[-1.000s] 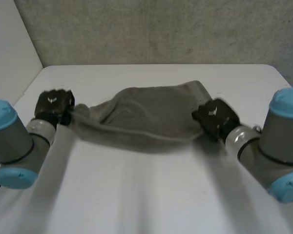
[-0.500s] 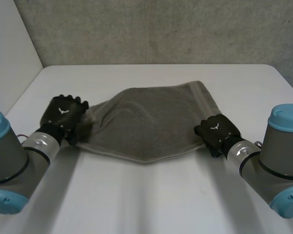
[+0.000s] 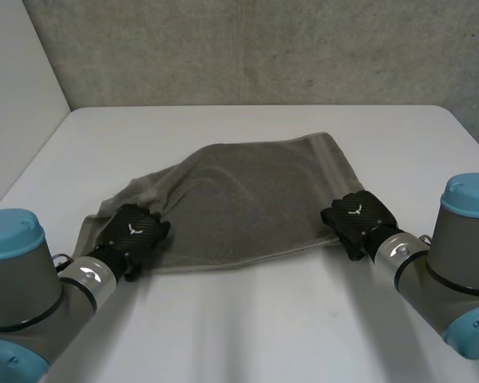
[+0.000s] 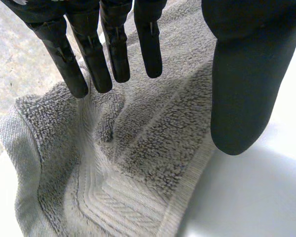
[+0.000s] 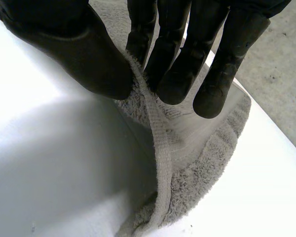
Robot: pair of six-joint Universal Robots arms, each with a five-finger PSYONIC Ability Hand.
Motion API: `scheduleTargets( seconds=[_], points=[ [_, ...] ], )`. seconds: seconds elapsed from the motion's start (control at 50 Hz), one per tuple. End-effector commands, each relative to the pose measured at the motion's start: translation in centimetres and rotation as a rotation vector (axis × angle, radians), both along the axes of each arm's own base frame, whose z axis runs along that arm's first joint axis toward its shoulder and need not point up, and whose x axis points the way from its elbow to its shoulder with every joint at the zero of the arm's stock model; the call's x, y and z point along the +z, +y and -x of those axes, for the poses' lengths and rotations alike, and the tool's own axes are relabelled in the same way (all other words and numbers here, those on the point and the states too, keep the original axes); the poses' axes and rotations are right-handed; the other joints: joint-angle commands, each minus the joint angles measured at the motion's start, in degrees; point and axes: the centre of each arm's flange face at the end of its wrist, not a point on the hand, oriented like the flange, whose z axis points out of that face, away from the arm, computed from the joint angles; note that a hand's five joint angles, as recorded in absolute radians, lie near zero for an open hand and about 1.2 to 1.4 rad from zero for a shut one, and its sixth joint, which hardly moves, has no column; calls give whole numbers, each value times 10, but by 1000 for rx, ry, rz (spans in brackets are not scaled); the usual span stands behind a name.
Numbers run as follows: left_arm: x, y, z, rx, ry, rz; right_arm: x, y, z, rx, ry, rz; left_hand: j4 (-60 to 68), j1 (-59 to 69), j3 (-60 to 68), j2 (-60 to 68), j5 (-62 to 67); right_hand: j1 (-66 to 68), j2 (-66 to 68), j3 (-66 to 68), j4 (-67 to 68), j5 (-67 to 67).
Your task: Fold the towel.
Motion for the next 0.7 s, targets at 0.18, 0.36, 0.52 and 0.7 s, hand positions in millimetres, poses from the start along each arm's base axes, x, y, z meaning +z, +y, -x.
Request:
scheduleTargets(
  seconds=[0.18,0.36,0.52,0.7],
  points=[
    [8,-2,-11,72,54,-82,1,-4,2,-25,-35,-18,35,35,35,36,37,39,34,31,37,30],
    [-7,-17,-12,89,48,-92,1,-4,2,-25,-35,-18,70,70,70,71,72,39,34,31,37,30],
    [-15,-29,-14,106,46,-100,1,-4,3,-27,-35,-19,117,117,117,118,119,39,34,31,37,30],
    [-14,-39,-14,123,51,-73,1,-5,3,-31,-38,-18,437,438,438,439,440,39,34,31,37,30]
  ],
)
